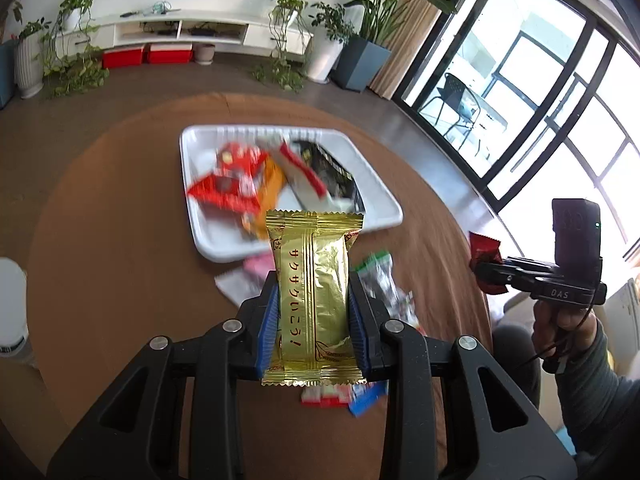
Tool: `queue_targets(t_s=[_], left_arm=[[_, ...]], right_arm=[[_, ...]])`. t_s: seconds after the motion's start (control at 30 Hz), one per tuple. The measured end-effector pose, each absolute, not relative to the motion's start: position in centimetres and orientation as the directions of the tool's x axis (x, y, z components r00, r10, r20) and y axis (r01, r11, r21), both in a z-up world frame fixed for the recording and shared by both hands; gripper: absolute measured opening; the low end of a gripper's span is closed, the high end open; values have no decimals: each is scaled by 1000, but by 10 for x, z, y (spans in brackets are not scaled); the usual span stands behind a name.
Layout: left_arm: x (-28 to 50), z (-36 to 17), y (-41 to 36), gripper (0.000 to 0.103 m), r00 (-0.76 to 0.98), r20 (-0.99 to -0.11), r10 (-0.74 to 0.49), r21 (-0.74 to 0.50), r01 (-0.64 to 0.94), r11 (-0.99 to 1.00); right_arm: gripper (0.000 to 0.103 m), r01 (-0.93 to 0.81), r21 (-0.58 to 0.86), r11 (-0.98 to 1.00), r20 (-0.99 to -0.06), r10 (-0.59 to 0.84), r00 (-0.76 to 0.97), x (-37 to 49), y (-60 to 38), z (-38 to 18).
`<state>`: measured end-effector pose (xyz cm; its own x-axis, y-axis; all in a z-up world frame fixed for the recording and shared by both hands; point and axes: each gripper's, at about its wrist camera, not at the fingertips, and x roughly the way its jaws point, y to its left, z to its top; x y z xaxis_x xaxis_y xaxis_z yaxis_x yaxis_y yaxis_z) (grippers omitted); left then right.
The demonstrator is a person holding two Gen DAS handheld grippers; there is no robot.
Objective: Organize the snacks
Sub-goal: 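Carry the gold packet and red-and-white candy into the white tray with both tools, then open both tools to release the packets and pull back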
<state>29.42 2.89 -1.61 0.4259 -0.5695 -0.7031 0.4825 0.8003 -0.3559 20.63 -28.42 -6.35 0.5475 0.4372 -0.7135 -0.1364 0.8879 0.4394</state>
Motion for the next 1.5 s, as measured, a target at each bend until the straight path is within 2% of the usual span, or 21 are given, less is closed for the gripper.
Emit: queue_targets(t_s=[0.2, 0.37, 0.5, 0.77, 0.93, 1.3, 1.5], left_arm=[[353, 12, 14, 29, 469, -680, -564, -343, 476, 810], [392, 18, -15, 29, 458, -685, -566, -341, 485, 805], [421, -6, -49, 29, 430, -724, -539, -316, 488, 814], [456, -69, -99, 29, 367, -814, -450, -240, 494, 836], [463, -101, -109, 29, 359, -831, -424, -222, 486, 845], [459, -118, -121, 30, 368, -842, -394, -182, 494, 850], [465, -129, -118, 35, 352, -849, -395, -194, 487, 851]], right_arm=[[22, -83, 398, 913, -687, 357, 633, 253, -317, -32], [22, -93, 379, 921, -675, 344, 653, 300, -320, -19], [22, -94, 363, 927, -695, 336, 635, 340, -317, -30], [22, -51, 314, 948, -795, 292, 532, 402, -299, -95], [22, -25, 256, 966, -827, 232, 512, 416, -295, -119], [25, 11, 182, 983, -857, 153, 492, 419, -296, -138], [24, 4, 182, 983, -857, 157, 490, 415, -296, -142]])
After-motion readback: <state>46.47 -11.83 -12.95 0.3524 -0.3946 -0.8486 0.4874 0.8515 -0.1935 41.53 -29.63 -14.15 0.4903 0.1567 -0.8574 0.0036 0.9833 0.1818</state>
